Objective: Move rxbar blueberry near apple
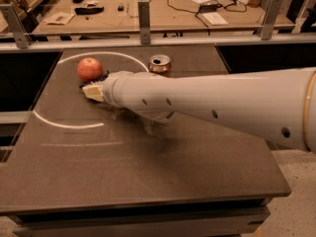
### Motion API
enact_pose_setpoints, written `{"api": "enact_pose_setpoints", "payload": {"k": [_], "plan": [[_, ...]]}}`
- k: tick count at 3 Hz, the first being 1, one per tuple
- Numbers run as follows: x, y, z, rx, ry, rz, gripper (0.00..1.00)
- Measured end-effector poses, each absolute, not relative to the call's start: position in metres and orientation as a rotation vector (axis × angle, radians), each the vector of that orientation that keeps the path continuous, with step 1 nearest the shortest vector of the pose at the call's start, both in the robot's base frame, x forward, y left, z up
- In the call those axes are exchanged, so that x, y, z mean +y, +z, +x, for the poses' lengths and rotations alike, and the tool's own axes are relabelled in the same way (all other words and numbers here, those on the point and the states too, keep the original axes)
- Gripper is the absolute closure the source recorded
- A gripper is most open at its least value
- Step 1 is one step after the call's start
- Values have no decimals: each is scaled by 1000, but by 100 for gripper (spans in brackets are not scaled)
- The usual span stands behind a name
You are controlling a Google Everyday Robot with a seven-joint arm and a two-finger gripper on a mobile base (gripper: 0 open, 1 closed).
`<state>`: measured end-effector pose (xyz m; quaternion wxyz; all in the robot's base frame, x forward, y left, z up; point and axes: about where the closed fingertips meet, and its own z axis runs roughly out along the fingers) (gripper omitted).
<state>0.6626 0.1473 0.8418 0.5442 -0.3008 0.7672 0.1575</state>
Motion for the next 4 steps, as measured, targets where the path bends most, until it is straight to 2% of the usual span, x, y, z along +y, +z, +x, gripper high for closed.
{"api": "enact_pose_setpoints", "payload": {"k": [1, 2, 4], "plan": [[145, 835, 664, 1837, 358, -741, 12], [143, 830, 664, 1855, 357, -776, 0], [124, 859, 651, 1827, 377, -817, 0]]}}
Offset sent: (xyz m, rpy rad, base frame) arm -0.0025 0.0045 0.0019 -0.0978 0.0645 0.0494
